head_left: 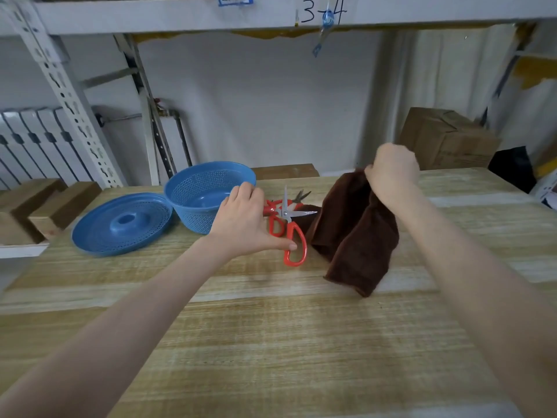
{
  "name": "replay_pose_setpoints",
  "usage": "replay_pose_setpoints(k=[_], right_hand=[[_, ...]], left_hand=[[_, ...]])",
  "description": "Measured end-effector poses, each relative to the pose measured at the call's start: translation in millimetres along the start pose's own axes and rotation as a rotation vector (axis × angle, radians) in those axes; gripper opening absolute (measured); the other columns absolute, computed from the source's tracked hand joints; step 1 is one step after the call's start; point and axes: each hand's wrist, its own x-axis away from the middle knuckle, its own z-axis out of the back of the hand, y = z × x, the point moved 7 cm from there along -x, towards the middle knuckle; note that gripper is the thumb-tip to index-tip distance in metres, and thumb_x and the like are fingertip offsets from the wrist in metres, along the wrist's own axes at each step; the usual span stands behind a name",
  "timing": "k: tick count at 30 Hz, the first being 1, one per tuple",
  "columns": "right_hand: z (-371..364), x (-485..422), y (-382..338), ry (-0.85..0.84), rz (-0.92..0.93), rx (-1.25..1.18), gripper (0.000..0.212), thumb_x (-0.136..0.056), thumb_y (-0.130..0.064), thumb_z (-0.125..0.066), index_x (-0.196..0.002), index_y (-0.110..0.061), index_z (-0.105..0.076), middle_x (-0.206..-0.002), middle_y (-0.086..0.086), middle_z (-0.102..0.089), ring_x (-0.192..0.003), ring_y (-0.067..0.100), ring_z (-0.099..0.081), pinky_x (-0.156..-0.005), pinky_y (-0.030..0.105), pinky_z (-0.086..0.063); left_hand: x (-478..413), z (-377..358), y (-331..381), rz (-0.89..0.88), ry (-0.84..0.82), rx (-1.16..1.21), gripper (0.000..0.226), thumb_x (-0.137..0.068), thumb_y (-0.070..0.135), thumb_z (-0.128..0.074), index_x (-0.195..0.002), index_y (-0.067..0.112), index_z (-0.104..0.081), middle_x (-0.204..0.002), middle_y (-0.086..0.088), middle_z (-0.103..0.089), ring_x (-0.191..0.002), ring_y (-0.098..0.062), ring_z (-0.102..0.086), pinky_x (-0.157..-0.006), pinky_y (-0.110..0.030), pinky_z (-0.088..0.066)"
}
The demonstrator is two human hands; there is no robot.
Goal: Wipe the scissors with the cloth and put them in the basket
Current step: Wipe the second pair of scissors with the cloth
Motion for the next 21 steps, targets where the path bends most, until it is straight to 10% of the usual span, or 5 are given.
replay_pose_setpoints(k=[7,14,21], right_hand=[[-5,75,-95,-0.145,0.482,-0.146,0.025,-0.09,-0.042,-0.062,-0.081,-0.019,-0.064,-0.079,-0.002,-0.063,-0.081,0.023,-0.059,-0.066,0.031,-0.039],[-35,97,-77,-0.342,0.412,-0.65,0.026,-0.091,-0.035,-0.064,-0.079,-0.013,-0.069,-0.073,-0.005,-0.067,-0.067,0.01,-0.059,-0.065,0.025,-0.044],[-47,77,-59,-0.396,0.33,-0.611,0.02,-0.09,-0.019,-0.067,-0.107,-0.021,-0.057,-0.098,-0.012,-0.059,-0.09,0.01,-0.062,-0.08,0.027,-0.051]], left_hand=[[-7,4,14,-0.005,0.024,-0.06,0.09,-0.045,0.087,-0.065,-0.094,0.016,-0.039,-0.099,0.004,-0.032,-0.098,-0.019,-0.038,-0.088,-0.034,-0.037],[0,-3,19,-0.003,0.029,-0.048,0.096,-0.042,0.085,-0.069,-0.1,0.013,-0.044,-0.1,0.004,-0.03,-0.1,-0.019,-0.038,-0.089,-0.034,-0.037],[-1,-5,26,-0.026,0.041,-0.02,0.095,-0.044,0.086,-0.066,-0.099,0.011,-0.045,-0.103,0.0,-0.036,-0.101,-0.021,-0.039,-0.092,-0.034,-0.037]])
